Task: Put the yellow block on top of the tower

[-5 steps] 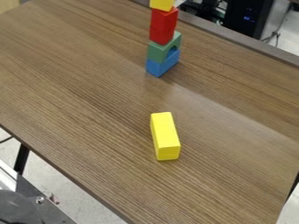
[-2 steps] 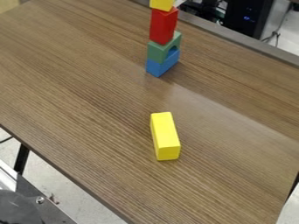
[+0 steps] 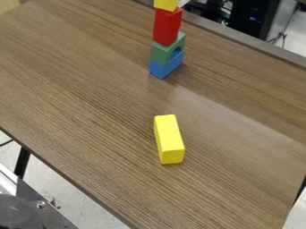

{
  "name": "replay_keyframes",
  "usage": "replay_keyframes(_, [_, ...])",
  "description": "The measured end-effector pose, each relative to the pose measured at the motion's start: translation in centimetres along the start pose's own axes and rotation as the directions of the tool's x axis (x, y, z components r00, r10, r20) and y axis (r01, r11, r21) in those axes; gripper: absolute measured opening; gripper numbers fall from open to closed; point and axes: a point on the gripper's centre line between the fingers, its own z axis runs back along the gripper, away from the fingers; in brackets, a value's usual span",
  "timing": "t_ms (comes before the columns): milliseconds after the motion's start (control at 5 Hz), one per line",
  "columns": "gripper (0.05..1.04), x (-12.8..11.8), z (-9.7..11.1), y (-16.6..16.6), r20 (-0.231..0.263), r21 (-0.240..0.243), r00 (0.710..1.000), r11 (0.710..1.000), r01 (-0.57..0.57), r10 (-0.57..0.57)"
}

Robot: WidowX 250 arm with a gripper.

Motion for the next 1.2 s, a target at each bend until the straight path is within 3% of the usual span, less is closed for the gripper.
replay_keyframes(600, [0.594,0.12,0.02,0.07,0.001,0.002,1.0,1.0,0.002,-0.002])
replay_keyframes(800, [0.658,0.32,0.09,0.09,-0.002,-0.003,1.0,1.0,-0.005,0.005])
replay_keyframes(1000, [0.946,0.83,0.12,0.26,0.005,-0.003,1.0,1.0,-0.015,0.015])
replay_keyframes(1200, [0.999,0.96,0.06,0.24,0.012,-0.004,1.0,1.0,-0.012,0.012])
